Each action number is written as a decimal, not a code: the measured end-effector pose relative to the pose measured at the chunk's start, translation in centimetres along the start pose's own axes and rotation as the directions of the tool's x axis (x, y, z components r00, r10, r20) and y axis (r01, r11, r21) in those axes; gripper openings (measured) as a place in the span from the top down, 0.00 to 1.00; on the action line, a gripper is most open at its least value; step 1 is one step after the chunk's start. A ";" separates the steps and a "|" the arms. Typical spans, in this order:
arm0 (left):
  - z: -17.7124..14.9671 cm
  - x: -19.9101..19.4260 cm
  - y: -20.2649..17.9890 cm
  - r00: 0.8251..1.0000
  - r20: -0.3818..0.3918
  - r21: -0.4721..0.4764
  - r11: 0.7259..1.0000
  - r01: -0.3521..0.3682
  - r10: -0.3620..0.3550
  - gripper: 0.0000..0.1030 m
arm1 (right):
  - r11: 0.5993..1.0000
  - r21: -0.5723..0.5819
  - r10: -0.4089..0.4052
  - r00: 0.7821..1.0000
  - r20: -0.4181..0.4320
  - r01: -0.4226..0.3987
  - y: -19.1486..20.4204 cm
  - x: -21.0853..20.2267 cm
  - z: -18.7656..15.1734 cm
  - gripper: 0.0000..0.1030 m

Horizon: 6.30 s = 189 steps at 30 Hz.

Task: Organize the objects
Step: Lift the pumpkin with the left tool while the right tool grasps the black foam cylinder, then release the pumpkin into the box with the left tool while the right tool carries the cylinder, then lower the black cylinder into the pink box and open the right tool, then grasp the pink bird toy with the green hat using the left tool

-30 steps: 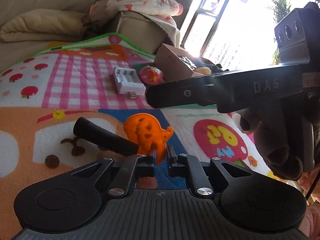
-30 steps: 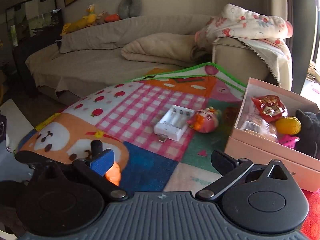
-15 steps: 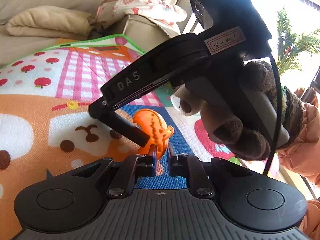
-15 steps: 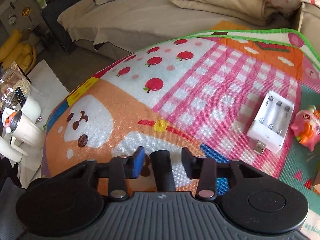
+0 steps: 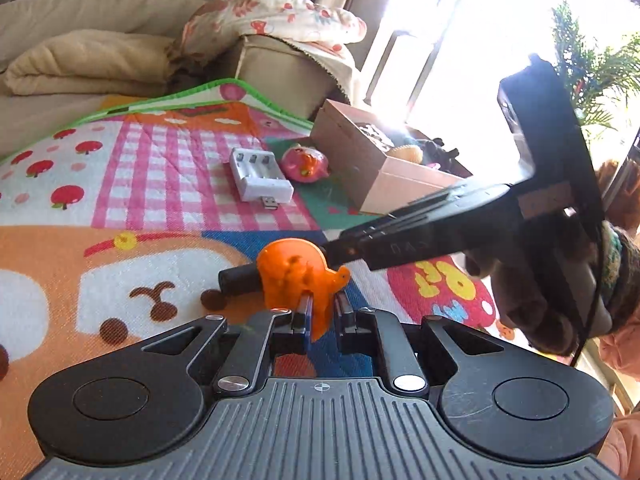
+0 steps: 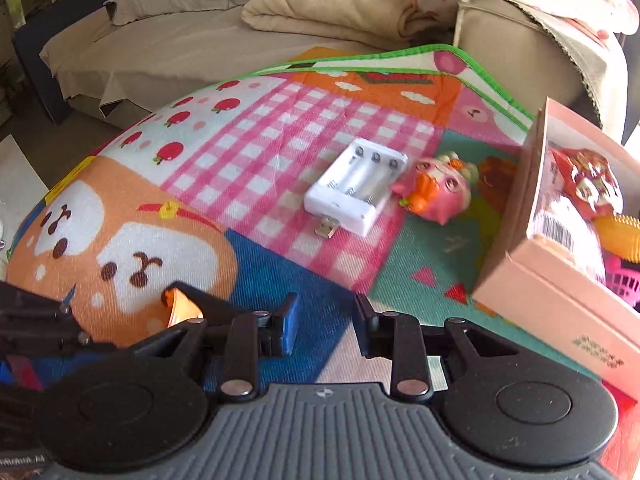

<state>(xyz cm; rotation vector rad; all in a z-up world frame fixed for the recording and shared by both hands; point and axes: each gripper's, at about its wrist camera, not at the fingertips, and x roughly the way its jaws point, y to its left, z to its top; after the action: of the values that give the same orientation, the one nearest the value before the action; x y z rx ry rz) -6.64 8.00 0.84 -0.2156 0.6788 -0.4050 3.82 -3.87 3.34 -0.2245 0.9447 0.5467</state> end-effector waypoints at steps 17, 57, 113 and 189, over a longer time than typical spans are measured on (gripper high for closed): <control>1.4 -2.1 3.5 0.987 0.028 -0.066 0.986 -0.155 0.157 0.91 | 0.977 -0.203 -0.019 0.981 0.191 0.058 2.9 -2.5 -2.8 0.32; 1.3 -2.8 3.4 0.973 0.083 -0.007 0.976 -0.216 0.216 0.94 | 0.995 -0.065 -0.063 0.979 0.192 0.077 3.1 -0.5 -1.3 0.26; 5.8 0.9 -2.8 0.993 0.100 -0.088 0.994 -0.057 0.066 0.86 | 0.966 0.108 -0.256 0.915 0.310 0.234 -3.5 -10.5 -12.4 0.26; 13.8 16.8 -1.8 0.984 -0.058 0.090 0.983 -0.163 0.169 0.66 | 0.949 0.196 -0.301 0.897 0.324 0.248 -5.6 -7.1 -12.1 0.00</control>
<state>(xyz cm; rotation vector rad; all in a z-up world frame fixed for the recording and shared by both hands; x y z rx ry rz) 13.57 0.04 2.41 -0.0649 0.7361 -0.2809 -5.04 -16.09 1.88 -0.1156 0.5883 0.2385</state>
